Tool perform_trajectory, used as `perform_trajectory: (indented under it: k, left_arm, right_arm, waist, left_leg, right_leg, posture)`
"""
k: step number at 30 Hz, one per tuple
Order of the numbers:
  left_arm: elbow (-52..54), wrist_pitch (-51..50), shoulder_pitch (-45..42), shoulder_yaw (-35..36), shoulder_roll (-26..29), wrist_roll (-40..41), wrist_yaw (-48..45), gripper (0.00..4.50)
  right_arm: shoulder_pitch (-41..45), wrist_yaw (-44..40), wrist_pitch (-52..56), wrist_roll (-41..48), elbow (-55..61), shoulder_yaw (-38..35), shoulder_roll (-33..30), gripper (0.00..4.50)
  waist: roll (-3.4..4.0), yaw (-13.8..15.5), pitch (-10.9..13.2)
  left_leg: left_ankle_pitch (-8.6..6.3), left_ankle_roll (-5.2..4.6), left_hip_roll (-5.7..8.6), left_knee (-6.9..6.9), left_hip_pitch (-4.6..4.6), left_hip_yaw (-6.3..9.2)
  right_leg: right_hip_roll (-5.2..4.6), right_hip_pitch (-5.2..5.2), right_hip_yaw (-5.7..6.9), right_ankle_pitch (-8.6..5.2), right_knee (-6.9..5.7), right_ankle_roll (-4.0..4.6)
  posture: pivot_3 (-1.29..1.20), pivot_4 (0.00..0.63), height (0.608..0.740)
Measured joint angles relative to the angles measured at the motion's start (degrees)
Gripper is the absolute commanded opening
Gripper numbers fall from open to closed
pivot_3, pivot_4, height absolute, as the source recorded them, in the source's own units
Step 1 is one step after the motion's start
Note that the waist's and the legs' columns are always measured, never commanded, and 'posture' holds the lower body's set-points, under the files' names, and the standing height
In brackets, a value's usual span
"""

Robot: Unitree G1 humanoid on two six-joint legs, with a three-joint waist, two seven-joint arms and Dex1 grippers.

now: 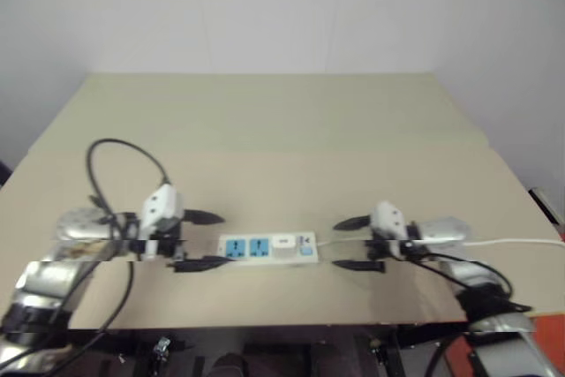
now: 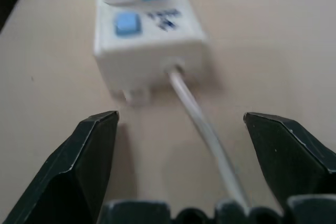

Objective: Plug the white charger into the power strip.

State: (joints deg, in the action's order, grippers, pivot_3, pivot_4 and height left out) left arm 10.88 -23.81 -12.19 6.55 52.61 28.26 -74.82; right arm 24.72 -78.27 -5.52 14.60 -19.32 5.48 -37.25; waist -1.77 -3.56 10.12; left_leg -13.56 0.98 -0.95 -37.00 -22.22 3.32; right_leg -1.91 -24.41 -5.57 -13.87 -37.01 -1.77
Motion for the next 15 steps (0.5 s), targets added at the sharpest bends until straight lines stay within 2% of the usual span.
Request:
perform_trajectory:
  k: [6,8,12,15]
  left_arm:
    - [2.3,-0.4,8.9,11.1,6.8,1.7,-2.3,4.50]
    - [4.0,-1.6,13.1,17.1,8.4,3.5,-4.1,4.50]
    - [6.7,-3.0,18.2,25.3,9.7,5.3,-6.4,4.50]
    - [8.5,-4.4,19.7,28.4,9.7,6.0,-6.6,4.50]
  right_arm:
    - [-3.8,-0.2,4.4,3.8,7.8,-5.7,-6.6,4.45]
    - [-4.9,-0.2,6.3,5.3,10.2,-8.1,-9.0,4.45]
    - [-6.6,-0.2,9.5,8.4,13.3,-12.1,-12.8,4.45]
    - [-7.7,-0.2,10.6,9.2,14.6,-13.6,-14.1,4.45]
  waist:
    - [0.01,-0.2,0.5]
    - [0.02,-0.2,0.6]
    - [0.07,-0.2,0.7]
    - [0.07,-0.2,0.7]
  left_leg:
    - [-0.01,0.01,0.11,0.07,0.03,-0.08]
    - [-0.01,0.01,0.10,0.07,0.00,-0.09]
    - [-0.01,0.01,0.11,0.07,0.01,-0.12]
    - [-0.01,0.01,0.11,0.06,0.05,-0.13]
  right_leg:
    - [-0.16,0.04,0.05,-0.03,0.06,-0.04]
    - [-0.17,0.03,0.07,-0.04,0.08,-0.06]
    - [-0.18,0.05,0.08,-0.06,0.12,-0.08]
    - [-0.18,0.10,0.09,-0.07,0.12,-0.10]
  posture:
    - [0.00,0.150,0.740]
    - [0.00,0.150,0.740]
    - [0.00,0.150,0.740]
    - [0.00,0.150,0.740]
